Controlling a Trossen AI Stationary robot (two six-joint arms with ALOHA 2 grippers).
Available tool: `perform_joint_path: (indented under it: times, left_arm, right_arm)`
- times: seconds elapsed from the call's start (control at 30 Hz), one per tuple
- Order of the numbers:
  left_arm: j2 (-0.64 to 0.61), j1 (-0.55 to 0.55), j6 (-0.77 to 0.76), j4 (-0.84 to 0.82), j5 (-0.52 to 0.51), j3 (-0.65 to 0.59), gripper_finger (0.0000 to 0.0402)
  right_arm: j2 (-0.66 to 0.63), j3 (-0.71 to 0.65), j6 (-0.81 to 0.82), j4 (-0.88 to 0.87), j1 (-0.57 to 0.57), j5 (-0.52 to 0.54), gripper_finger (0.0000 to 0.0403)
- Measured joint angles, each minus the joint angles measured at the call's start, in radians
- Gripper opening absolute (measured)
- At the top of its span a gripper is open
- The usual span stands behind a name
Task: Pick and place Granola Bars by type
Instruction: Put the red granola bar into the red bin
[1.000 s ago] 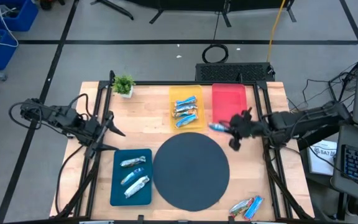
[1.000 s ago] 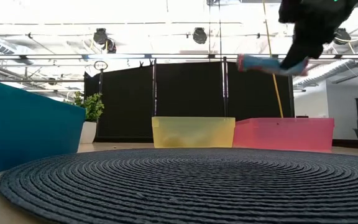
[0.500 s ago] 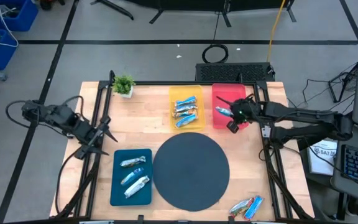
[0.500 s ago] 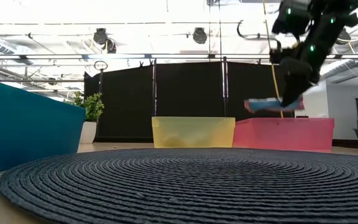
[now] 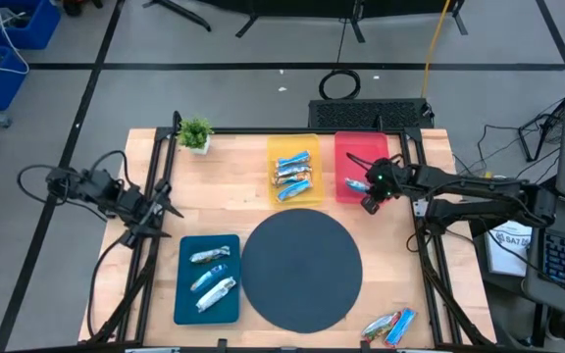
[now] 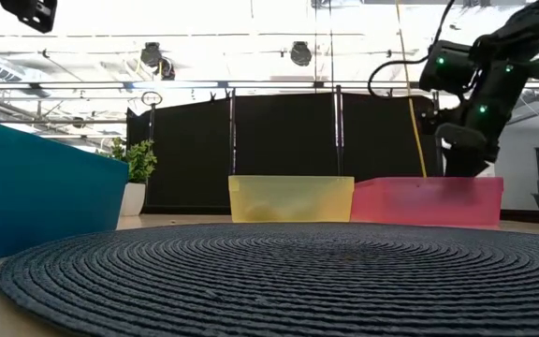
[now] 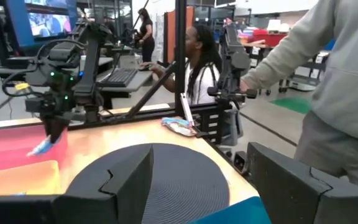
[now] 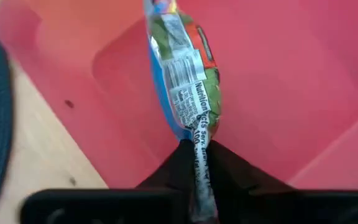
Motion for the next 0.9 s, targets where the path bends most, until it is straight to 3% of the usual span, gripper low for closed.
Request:
perform_joint_path:
  times: [0.23, 0.43, 0.63, 0.73, 0.9]
  left_arm:
    - [-0.044, 0.0, -0.039, 0.068, 0.01, -0.072, 0.0261]
    - [-0.044, 0.0, -0.044, 0.069, 0.043, -0.08, 0.026]
    - [-0.044, 0.0, -0.033, 0.037, 0.043, -0.08, 0.0265]
    - [-0.044, 0.0, -0.036, 0.039, 0.043, -0.08, 0.026]
    - [-0.044, 0.0, -0.052, 0.042, 0.043, -0.08, 0.0255]
  right_arm:
    - [-0.026, 0.06, -0.04, -0.016, 0.001, -0.012, 0.0157]
    - [-0.06, 0.223, 0.045, -0.251, 0.064, -0.311, 0.0188]
    - [-0.094, 0.355, 0.124, -0.298, 0.338, -0.503, 0.0167]
    - [-0.086, 0.398, 0.208, -0.247, 0.534, -0.494, 0.0163]
    - [-0.042, 0.416, 0.408, -0.165, 0.87, -0.348, 0.0162]
